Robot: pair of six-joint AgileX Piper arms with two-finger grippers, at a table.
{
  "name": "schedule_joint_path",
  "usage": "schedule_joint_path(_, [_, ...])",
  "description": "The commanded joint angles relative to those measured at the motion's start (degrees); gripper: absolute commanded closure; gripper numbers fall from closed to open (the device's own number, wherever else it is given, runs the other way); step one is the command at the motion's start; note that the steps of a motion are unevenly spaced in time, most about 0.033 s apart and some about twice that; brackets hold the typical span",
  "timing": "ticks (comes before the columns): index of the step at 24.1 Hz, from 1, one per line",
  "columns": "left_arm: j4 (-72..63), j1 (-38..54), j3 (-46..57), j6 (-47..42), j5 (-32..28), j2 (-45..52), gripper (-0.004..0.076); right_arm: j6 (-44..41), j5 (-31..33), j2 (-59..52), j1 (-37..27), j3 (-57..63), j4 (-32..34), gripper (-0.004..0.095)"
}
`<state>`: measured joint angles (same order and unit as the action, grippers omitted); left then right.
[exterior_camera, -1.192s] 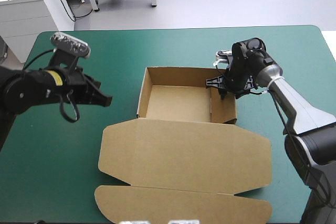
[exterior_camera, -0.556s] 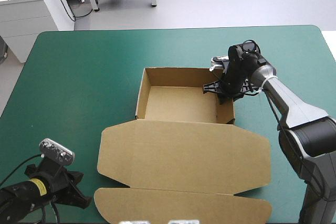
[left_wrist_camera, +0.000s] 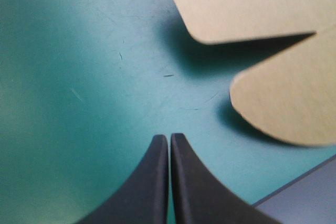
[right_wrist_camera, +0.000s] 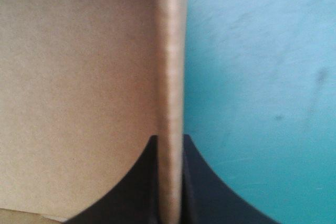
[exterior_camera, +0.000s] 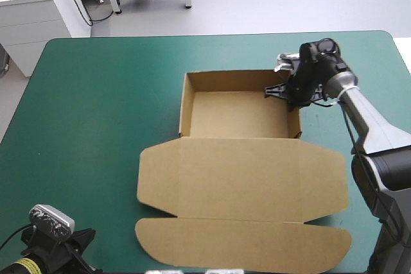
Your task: Fold the box
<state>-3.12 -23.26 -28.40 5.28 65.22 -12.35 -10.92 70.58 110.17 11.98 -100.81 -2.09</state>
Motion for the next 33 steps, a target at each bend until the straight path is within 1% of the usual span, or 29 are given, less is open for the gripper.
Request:
schedule_joint_path(1, [-0.99,-0.13,-1.44,-0.31,-3.29,-0.48,0.0732,1.78,1.08,-6.38,-5.85,-2.79,3.90,0.0927])
schedule_joint_path(2, [-0.99,-0.13,-1.44,-0.31,-3.29,-0.48,0.0732,2.20,1.19,-7.05,-8.05,-2.79,5.29,0.0927])
schedule_joint_path(3, [-0.99,-0.13,-1.44,-0.31,-3.29,-0.48,0.0732,4.31,1.19,-8.36,-13.28,-2.79,5.95,0.0927])
schedule_joint_path(9, [-0.99,-0.13,-1.44,-0.31,-3.29,-0.48,0.0732,7.31,1.19,-10.76,-30.74,-2.79,5.83,0.0927])
schedule_joint_path(15, [-0.99,-0.13,-1.44,-0.31,-3.29,-0.48,0.0732,7.43,1.12,-10.42,-45.63,-2.79,4.36,0.0927])
schedule_joint_path(17, [-0.99,-0.13,-1.44,-0.31,-3.44,-0.48,0.0732,7.43,1.12,-9.92,-46.90,-2.79,4.03,0.0925])
schedule_joint_path(20, [-0.99,-0.13,-1.44,0.08,-3.32,-0.48,0.0732,7.43,0.39,-9.93,-46.79,-2.79,4.31,0.0914])
schedule_joint_path(24, [-1.20,-0.13,-1.44,0.08,-3.32,-0.48,0.0732,7.43,0.67,-9.93,-46.79,-2.79,4.40,0.0744])
schedule_joint_path(25, [-1.20,-0.13,-1.44,-0.13,-3.32,-0.48,0.0732,7.43,0.89,-9.93,-46.79,-2.79,4.40,0.0687])
schedule_joint_path(26, [-1.20,-0.13,-1.44,-0.13,-3.32,-0.48,0.0732,7.43,1.06,-9.93,-46.79,-2.79,4.40,0.0668])
schedule_joint_path(27, [-1.20,-0.13,-1.44,-0.13,-3.32,-0.48,0.0732,7.57,1.06,-9.93,-46.79,-2.79,4.17,0.0653])
schedule_joint_path(33, [-1.20,-0.13,-1.44,-0.13,-3.32,-0.48,0.0732,7.57,1.06,-9.93,-46.79,-2.79,3.76,0.0653])
